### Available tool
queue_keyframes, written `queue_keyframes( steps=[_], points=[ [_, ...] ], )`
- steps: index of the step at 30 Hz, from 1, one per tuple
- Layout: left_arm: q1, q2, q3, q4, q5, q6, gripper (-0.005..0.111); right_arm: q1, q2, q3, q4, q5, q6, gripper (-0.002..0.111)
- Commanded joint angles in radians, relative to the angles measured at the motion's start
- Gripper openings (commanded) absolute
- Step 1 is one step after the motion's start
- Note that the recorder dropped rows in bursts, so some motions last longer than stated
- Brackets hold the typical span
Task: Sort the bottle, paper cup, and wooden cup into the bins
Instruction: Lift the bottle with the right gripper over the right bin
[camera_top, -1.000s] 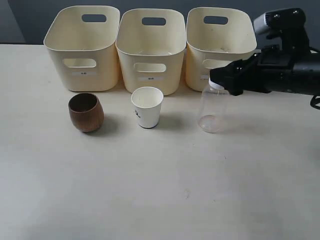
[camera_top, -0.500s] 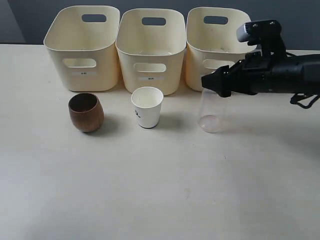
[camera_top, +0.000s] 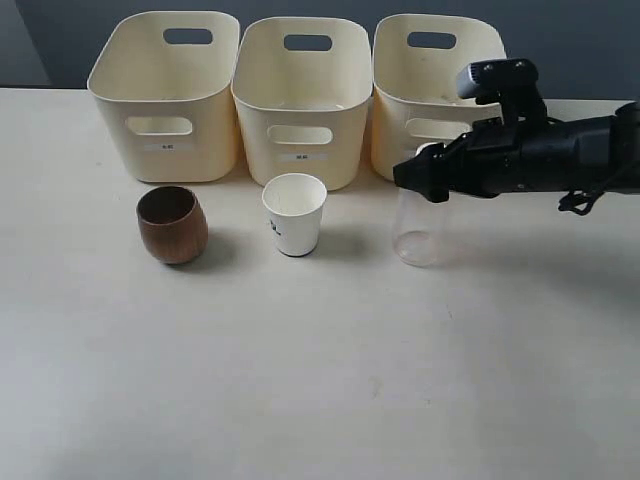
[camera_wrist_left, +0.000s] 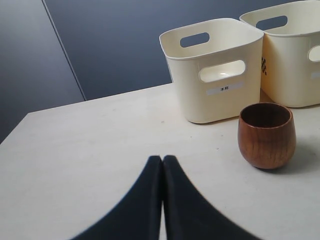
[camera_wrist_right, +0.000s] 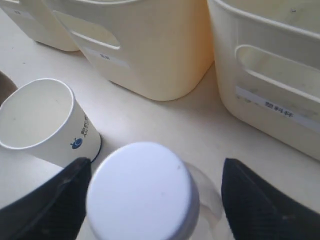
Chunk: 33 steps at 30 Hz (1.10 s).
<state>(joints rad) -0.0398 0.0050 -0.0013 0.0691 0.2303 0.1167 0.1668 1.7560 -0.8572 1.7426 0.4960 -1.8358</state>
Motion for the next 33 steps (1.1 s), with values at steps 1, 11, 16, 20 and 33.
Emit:
queue_keyframes(
  steps=[1,11,16,20,33],
  points=[
    [-0.003,-0.005,0.001,0.0,-0.004,-0.002,0.0,0.003,0.002,-0.007,0.002,0.003,-0.001,0.062],
    [-0.003,-0.005,0.001,0.0,-0.005,-0.002,0.0,0.003,0.002,-0.037,0.002,0.012,0.005,0.0],
    [-0.003,-0.005,0.001,0.0,-0.005,-0.002,0.0,0.003,0.002,-0.121,0.002,0.012,0.042,0.0],
    [-0.003,-0.005,0.001,0.0,-0.005,-0.002,0.0,0.003,0.0,-0.196,0.002,-0.04,0.057,0.0],
    [-0.003,-0.005,0.001,0.0,-0.005,-0.002,0.0,0.003,-0.09,-0.32,0.002,-0.101,0.109,0.0]
  ],
)
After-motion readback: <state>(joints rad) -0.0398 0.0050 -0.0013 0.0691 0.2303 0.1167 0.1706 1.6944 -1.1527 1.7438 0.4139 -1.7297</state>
